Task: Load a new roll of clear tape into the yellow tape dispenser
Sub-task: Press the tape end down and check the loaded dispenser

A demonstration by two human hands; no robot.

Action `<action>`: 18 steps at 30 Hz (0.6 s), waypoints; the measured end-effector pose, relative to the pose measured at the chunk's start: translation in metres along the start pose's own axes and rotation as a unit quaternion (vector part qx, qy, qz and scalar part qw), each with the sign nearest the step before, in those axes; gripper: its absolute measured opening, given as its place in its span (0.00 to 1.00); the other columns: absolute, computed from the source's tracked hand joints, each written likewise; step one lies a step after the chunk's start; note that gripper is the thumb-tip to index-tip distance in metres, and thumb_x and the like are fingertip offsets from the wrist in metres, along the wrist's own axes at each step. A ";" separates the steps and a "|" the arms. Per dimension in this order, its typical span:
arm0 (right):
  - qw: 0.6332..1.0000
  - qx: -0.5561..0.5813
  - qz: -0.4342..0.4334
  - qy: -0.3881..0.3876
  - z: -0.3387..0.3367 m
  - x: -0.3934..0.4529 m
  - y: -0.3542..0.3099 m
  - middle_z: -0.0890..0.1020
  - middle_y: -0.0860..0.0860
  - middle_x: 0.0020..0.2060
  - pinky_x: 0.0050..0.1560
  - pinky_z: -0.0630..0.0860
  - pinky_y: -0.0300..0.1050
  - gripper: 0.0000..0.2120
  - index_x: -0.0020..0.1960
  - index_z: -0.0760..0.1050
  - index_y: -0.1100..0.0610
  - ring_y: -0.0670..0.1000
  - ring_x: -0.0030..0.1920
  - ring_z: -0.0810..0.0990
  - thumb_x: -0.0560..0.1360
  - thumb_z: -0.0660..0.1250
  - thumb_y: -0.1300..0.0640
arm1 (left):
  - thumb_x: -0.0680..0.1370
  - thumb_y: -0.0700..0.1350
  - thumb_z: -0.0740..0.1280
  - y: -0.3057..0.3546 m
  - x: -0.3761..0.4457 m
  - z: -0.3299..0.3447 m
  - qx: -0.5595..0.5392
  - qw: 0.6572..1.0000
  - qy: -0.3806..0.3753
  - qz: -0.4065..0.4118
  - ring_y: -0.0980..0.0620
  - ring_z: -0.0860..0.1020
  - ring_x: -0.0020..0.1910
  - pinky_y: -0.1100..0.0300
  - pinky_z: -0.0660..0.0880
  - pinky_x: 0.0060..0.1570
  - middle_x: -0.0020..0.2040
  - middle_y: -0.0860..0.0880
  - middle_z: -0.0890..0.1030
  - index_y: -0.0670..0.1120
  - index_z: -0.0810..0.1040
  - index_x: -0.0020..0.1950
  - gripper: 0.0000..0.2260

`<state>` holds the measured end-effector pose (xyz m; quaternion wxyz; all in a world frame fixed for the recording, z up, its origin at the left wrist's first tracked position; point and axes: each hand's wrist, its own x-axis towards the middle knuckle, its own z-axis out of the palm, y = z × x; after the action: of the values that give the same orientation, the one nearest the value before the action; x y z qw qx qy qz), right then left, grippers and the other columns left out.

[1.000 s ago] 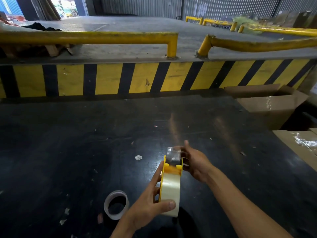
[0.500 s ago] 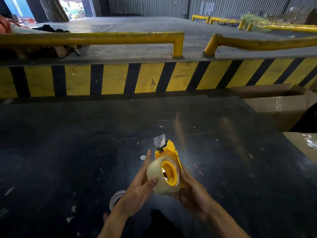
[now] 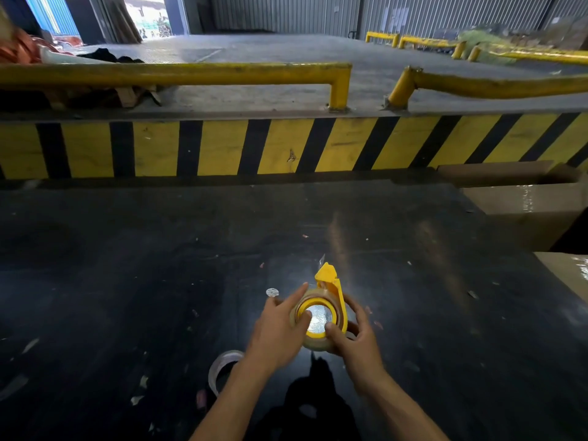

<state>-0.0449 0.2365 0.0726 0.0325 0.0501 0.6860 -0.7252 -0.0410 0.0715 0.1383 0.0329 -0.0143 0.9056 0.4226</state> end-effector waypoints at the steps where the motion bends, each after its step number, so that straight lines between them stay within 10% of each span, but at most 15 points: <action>1: 1.000 -0.019 -0.012 0.013 0.002 -0.002 0.001 0.82 0.51 0.61 0.52 0.85 0.58 0.28 0.68 0.70 0.37 0.55 0.58 0.83 0.72 0.75 0.54 | 0.82 0.56 0.62 0.005 0.001 0.004 0.055 0.998 0.006 -0.011 0.43 0.75 0.64 0.46 0.73 0.68 0.67 0.44 0.72 0.69 0.59 0.78 0.26; 7: 0.986 -0.113 -0.091 0.084 0.018 -0.011 0.000 0.82 0.47 0.57 0.53 0.83 0.49 0.23 0.65 0.71 0.44 0.49 0.54 0.83 0.74 0.75 0.56 | 0.83 0.55 0.59 0.024 0.002 0.020 0.076 0.996 0.040 0.000 0.43 0.73 0.68 0.52 0.69 0.66 0.68 0.46 0.75 0.68 0.54 0.80 0.27; 12: 0.967 -0.182 -0.149 0.099 0.024 -0.018 -0.003 0.79 0.47 0.57 0.50 0.73 0.28 0.26 0.64 0.74 0.52 0.37 0.56 0.77 0.69 0.77 0.51 | 0.81 0.52 0.66 0.030 0.004 0.025 -0.089 0.994 0.055 -0.036 0.47 0.81 0.49 0.55 0.74 0.51 0.42 0.51 0.80 0.67 0.56 0.80 0.31; 18: 0.951 -0.214 -0.213 -0.067 0.010 -0.023 0.006 0.70 0.40 0.70 0.63 0.70 0.29 0.28 0.72 0.68 0.47 0.37 0.69 0.70 0.75 0.73 0.54 | 0.81 0.41 0.67 0.001 0.005 0.021 -0.234 0.965 0.117 -0.033 0.51 0.81 0.41 0.40 0.82 0.51 0.45 0.35 0.83 0.83 0.59 0.66 0.36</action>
<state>-0.0217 0.2256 0.0695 -0.0667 -0.1541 0.8163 -0.5528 -0.0453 0.0887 0.1250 -0.0635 -0.1007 0.7782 0.6166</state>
